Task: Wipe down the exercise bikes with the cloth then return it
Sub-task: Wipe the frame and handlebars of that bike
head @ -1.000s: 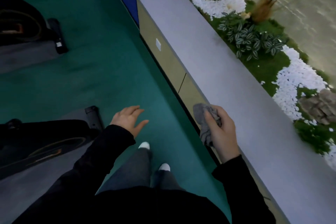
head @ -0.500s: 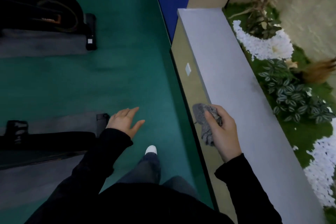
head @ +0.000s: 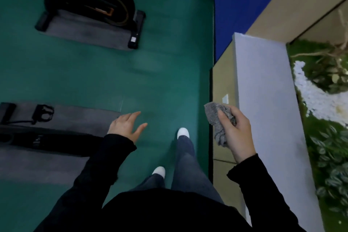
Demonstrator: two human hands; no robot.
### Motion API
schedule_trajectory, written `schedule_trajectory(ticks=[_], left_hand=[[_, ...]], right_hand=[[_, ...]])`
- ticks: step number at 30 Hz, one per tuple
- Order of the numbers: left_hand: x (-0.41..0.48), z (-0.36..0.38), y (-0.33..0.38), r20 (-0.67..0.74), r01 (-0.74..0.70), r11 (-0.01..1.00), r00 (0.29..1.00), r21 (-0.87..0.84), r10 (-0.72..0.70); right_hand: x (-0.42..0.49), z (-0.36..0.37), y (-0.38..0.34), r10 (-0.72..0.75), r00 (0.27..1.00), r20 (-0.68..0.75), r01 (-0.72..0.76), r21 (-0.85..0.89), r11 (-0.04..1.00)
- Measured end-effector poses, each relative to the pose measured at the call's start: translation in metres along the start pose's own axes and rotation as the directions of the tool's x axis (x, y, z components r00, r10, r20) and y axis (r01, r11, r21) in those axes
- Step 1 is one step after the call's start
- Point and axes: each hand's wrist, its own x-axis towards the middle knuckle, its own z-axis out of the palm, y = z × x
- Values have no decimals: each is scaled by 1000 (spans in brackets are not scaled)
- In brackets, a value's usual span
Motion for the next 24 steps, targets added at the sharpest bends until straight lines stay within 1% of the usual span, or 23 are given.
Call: schedule_trajectory(ticks=[4, 8, 11, 15, 17, 21, 24], left_hand=[[34, -3, 2, -12, 106, 994, 994, -31, -107], [82, -15, 24, -54, 183, 982, 981, -49, -185], [126, -32, 48, -89, 197, 979, 976, -48, -201], [184, -57, 79, -158, 209, 976, 963, -63, -216], [205, -66, 87, -157, 214, 974, 962, -73, -224], [235, -81, 81, -122, 270, 960, 953, -69, -277], [259, -95, 65, -130, 325, 943, 934, -67, -331]], right_hand=[[69, 7, -10, -26, 995, 95, 29, -23, 999], [152, 11, -30, -76, 979, 188, 87, -47, 995], [215, 14, -48, -128, 957, 261, 154, -83, 985], [292, 27, -69, -149, 931, 333, 201, -127, 971], [319, 38, -77, -153, 916, 372, 217, -137, 966], [362, 63, -87, -133, 891, 433, 202, -117, 972], [395, 91, -99, -102, 874, 476, 167, -97, 981]])
